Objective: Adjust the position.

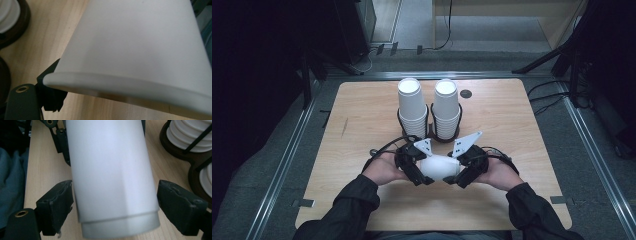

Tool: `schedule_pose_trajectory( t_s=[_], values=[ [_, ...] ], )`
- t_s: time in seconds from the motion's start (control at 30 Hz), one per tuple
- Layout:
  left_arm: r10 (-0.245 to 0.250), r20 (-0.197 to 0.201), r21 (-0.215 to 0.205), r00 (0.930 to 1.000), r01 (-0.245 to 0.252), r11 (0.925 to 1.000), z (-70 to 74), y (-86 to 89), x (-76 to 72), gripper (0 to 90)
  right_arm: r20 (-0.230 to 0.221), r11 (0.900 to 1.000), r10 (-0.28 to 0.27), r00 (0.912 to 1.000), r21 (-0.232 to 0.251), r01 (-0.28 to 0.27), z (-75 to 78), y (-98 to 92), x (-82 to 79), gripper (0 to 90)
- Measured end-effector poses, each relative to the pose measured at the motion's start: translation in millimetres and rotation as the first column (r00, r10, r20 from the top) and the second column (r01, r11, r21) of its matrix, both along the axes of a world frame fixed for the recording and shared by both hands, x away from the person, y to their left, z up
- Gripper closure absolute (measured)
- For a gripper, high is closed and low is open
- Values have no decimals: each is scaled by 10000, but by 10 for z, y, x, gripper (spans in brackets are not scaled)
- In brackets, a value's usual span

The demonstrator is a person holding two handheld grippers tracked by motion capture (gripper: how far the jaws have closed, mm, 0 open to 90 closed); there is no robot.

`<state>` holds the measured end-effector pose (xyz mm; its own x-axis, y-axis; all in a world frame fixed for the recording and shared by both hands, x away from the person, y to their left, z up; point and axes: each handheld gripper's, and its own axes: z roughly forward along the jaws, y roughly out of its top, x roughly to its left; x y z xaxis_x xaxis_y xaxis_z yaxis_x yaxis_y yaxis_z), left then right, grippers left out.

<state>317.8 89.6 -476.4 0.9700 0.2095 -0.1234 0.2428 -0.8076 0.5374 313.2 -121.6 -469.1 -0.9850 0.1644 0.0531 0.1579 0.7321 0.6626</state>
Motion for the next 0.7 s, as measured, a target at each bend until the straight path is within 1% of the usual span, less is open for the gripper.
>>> schedule_pose_trajectory(
  t_s=[0.1, 0.2, 0.27, 0.33, 0.37, 0.47, 0.53, 0.57, 0.63, 0.7],
  values=[
    [-82, 57, 8, 10000, 82, 10000, -1, -20, -12, 127, 72, 9998, 191, 9998, -69, -191, -6, 37, -4, 159],
    [-72, 98, 81, 9999, 72, 9999, -1, -22, -13, 118, 10, 9993, 347, 9994, -171, -347, -16, 61, -13, 213],
    [-188, 178, 115, 9997, 186, 9998, -1, -18, -26, 113, 39, 9987, 468, 9989, -211, -467, -19, 68, -19, 223],
    [-308, 214, 161, 9993, 304, 9994, -2, -15, -39, 110, -66, 9978, 619, 9981, -242, -620, -21, 65, -25, 234],
    [-387, 212, 149, 9990, 384, 9992, -1, -14, -40, 108, -44, 9976, 647, 9979, -251, -647, -19, 64, -33, 236],
    [-418, 257, -52, 9988, 419, 9991, 20, -1, -44, 98, -70, 9972, 701, 9975, -244, -703, 10, 56, -41, 239],
    [-471, 495, -260, 9977, 485, 9985, 45, 21, -55, 87, -27, 9975, 698, 9976, -139, -698, 26, 46, -38, 238],
    [-431, 499, -357, 9978, 449, 9984, 54, 27, -53, 83, -4, 9971, 763, 9971, -55, -763, 31, 40, -32, 237],
    [-276, 445, -568, 9986, 302, 9979, 69, 42, -47, 71, -123, 9975, 703, 9974, 127, -701, 46, 26, -23, 236],
    [-138, 435, -702, 9990, 168, 9974, 80, 60, -38, 45, -150, 9980, 617, 9980, 140, -614, 57, 12, -15, 235]
  ],
)
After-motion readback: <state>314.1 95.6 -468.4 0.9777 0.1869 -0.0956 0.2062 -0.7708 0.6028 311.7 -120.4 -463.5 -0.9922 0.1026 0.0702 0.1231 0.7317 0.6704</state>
